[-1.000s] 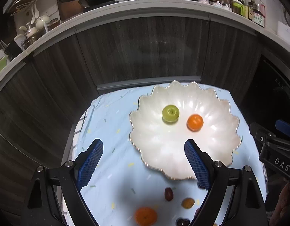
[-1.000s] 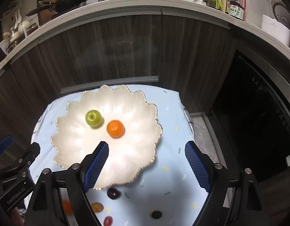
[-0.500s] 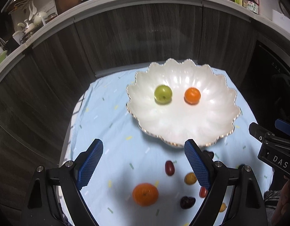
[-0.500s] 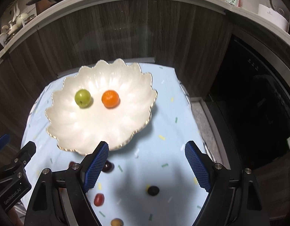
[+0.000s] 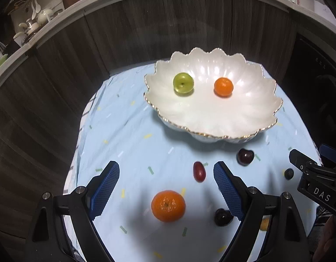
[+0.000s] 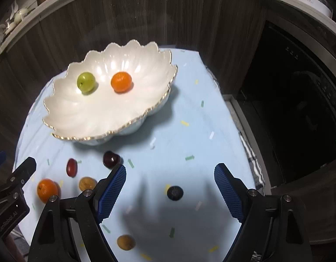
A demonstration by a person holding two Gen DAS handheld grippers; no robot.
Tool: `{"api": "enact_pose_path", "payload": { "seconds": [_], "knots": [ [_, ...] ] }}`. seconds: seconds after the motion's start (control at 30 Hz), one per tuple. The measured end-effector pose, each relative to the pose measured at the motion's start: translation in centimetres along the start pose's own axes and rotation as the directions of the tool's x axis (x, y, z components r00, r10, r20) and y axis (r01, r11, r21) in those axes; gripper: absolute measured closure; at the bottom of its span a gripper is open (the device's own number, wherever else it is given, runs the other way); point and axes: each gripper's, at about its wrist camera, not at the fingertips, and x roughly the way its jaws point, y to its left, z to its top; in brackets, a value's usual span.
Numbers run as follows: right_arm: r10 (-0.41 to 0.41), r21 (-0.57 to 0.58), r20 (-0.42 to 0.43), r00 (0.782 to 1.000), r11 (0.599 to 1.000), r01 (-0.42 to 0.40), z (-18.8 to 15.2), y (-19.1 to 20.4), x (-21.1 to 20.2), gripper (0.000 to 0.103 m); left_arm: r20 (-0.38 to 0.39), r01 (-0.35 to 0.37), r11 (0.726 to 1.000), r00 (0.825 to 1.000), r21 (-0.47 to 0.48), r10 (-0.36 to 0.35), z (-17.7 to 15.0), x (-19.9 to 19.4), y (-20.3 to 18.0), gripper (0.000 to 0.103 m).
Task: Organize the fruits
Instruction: 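Move both open tools back toward the remaining fruits on the cloth, then grasp the blueberry with the right tool while the left tool grasps the other mandarin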
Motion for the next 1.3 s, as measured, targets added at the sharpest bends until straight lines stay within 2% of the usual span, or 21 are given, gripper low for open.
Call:
{"api": "enact_pose_path", "payload": {
  "seconds": [0.67, 0.93, 1.0, 1.17, 1.3],
  "knots": [
    [-0.066, -0.029, -0.023, 0.998, 0.997, 0.065, -2.3, -0.2, 3.1, 0.019, -0.063, -0.039, 0.999, 0.997, -0.028, 0.037, -3.5, 3.6, -0.4, 0.014],
    [-0.074, -0.033, -0.033, 0.997, 0.997, 0.073, -2.8, 0.0, 4.2, 0.020, -0.049, -0.048, 0.998, 0.998, -0.050, 0.045, -4.1, 4.2, -0.3, 0.015],
    [-0.073, -0.031, -0.038, 0.997, 0.997, 0.072, -2.9, 0.0, 4.5, 0.023, -0.048, -0.051, 0.998, 0.998, -0.046, 0.049, -4.2, 4.4, -0.4, 0.015],
    [-0.066, -0.025, -0.063, 0.996, 0.998, 0.064, -3.2, -0.2, 5.2, 0.038, -0.061, -0.052, 0.998, 0.997, -0.037, 0.050, -4.6, 4.8, -0.8, 0.015],
    [-0.053, -0.014, -0.068, 0.996, 0.999, 0.052, -3.4, -0.4, 5.3, 0.043, -0.060, -0.051, 0.998, 0.997, -0.030, 0.049, -4.6, 4.7, -1.0, 0.015]
  ]
}}
